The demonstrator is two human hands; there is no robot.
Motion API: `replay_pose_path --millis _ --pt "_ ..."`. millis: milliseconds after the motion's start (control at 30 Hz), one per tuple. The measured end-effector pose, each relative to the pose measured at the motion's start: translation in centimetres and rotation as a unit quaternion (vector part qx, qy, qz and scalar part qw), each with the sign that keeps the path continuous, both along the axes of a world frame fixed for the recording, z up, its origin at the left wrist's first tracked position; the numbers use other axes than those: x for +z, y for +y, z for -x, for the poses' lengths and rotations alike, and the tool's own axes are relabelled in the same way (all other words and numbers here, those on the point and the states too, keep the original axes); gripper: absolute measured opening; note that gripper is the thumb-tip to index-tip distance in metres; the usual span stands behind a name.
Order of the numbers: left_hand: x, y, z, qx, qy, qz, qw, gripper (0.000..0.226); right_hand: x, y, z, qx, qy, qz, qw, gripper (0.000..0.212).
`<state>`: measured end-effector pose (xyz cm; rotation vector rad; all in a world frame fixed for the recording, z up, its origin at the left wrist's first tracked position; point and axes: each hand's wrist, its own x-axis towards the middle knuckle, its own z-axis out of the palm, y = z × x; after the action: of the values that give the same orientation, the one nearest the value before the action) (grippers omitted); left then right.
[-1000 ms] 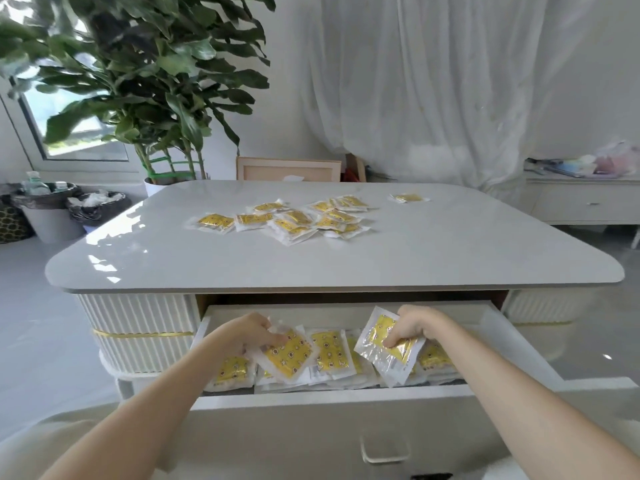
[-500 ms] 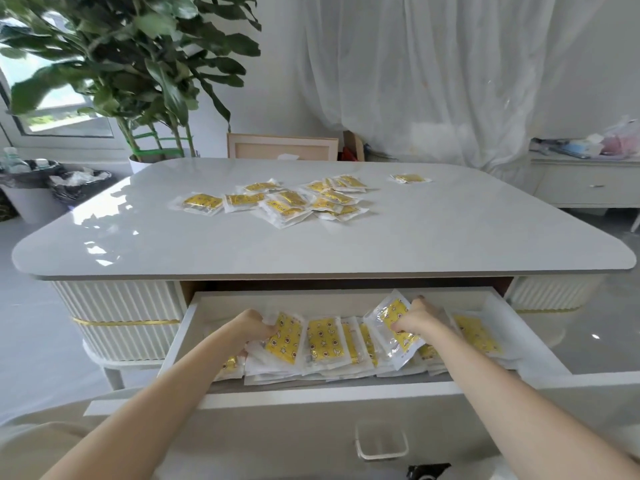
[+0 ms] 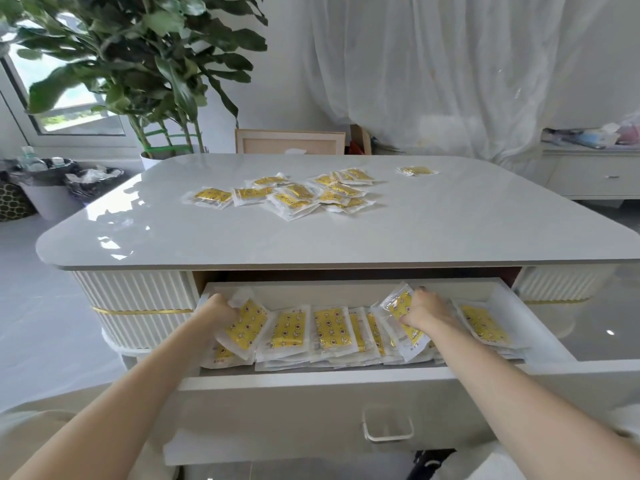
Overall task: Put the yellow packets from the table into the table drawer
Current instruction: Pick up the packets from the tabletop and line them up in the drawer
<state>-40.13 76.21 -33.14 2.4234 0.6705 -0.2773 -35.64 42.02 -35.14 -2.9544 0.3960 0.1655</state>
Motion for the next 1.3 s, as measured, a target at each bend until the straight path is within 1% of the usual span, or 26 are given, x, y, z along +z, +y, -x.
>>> replay_pose_path --millis 67,100,167,200,267,300,333,367,400,433,467,500,567,633,733,833,867,900,933,1000,1067,1133,1167,1200,1233,1300 --pt "-0.6 0.5 0.3 0.008 -0.017 -0.027 0.999 0.047 -0.2 0.1 0.0 0.008 0.01 0.01 1.0 0.021" --pt "-0.9 0.6 0.5 -0.011 -0.033 -0.055 0.998 0.048 -0.3 0.2 -0.1 0.007 0.015 0.017 1.0 0.021" --pt "-1.6 0.4 1.0 -0.078 -0.074 -0.143 0.984 0.051 -0.3 0.3 0.0 0.006 0.023 0.039 0.999 0.032" --pt "-1.6 0.2 1.4 -0.117 -0.095 -0.193 0.969 0.059 -0.3 0.4 0.1 0.007 0.025 0.055 0.998 0.037" --pt "-1.1 -0.5 1.6 -0.178 -0.106 -0.326 0.922 0.076 -0.3 0.4 -0.1 0.011 0.027 0.072 0.997 0.038" --pt "-0.6 -0.9 1.6 -0.205 -0.105 -0.373 0.899 0.073 -0.3 0.4 -0.2 0.014 0.03 0.072 0.997 0.035" --pt "-0.2 -1.4 1.5 -0.236 -0.103 -0.391 0.884 0.063 -0.2 0.4 -0.1 0.016 0.035 0.063 0.997 0.03" --pt "0.0 -1.7 1.5 -0.27 -0.085 -0.374 0.883 0.054 -0.2 0.5 0.0 0.017 0.036 0.048 0.998 0.021" --pt "-0.2 -2.0 1.6 -0.307 -0.051 -0.337 0.889 0.054 -0.3 0.4 0.0 0.016 0.037 0.029 0.999 0.011" --pt "-0.6 -2.1 1.6 -0.339 0.0 -0.297 0.893 0.064 -0.2 0.4 0.0 0.014 0.042 0.006 0.999 0.004" --pt "-1.1 -2.0 1.7 -0.362 0.055 -0.272 0.89 0.078 -0.2 0.4 0.0 0.008 0.047 -0.016 0.999 0.01" --pt "-1.5 -1.8 1.8 -0.373 0.104 -0.271 0.882 0.09 -0.1 0.5 -0.1 0.006 0.055 -0.037 0.998 0.015" --pt "-1.8 -1.1 1.9 -0.374 0.155 -0.286 0.868 0.106 0.8 0.8 0.0 0.011 0.063 -0.087 0.994 0.013" --pt "-1.8 -0.5 1.5 -0.369 0.166 -0.29 0.867 0.115 1.9 1.5 0.3 0.014 0.073 -0.175 0.982 0.007" --pt "-1.5 -0.5 1.2 -0.355 0.17 -0.293 0.871 0.116 3.4 3.1 0.8 0.008 0.153 -0.32 0.935 0.006" --pt "-1.6 -0.9 1.1 -0.354 0.165 -0.296 0.872 0.119 3.1 5.1 0.6 -0.002 0.222 -0.405 0.887 0.006" --pt "-1.7 -0.9 1.0 -0.352 0.163 -0.296 0.873 0.12 2.8 5.8 0.5 -0.011 0.223 -0.423 0.878 0.005" --pt "-1.7 -1.0 0.9 -0.349 0.161 -0.295 0.875 0.122 2.5 6.3 0.4 -0.016 0.214 -0.426 0.879 0.006" --pt "-1.7 -1.0 0.9 -0.345 0.158 -0.292 0.878 0.125 2.4 6.7 0.5 -0.015 0.195 -0.406 0.893 0.007" --pt "-1.6 -1.2 1.0 -0.341 0.151 -0.291 0.881 0.13 2.2 7.1 0.7 0.004 0.146 -0.305 0.941 0.014" --pt "-1.5 -1.4 1.3 -0.346 0.145 -0.303 0.876 0.132 1.9 7.0 1.1 0.023 0.096 -0.208 0.973 0.033" --pt "-1.3 -2.0 1.4 -0.359 0.129 -0.299 0.875 0.13 2.0 6.9 1.3 0.072 0.055 -0.105 0.99 0.05" --pt "-1.2 -2.3 1.4 -0.371 0.116 -0.289 0.875 0.128 2.1 6.9 1.3 0.105 0.034 -0.06 0.992 0.052" --pt "-1.1 -2.7 1.4 -0.383 0.102 -0.277 0.875 0.125 2.2 7.0 1.3 0.142 0.019 -0.042 0.989 0.051" --pt "-1.2 -3.0 1.3 -0.394 0.091 -0.264 0.876 0.122 2.1 7.2 1.4 0.183 0.021 -0.049 0.982 0.051" --pt "-1.5 -3.3 1.0 -0.42 0.08 -0.254 0.867 0.115 1.6 7.8 1.5 0.275 0.07 -0.082 0.955 0.062"
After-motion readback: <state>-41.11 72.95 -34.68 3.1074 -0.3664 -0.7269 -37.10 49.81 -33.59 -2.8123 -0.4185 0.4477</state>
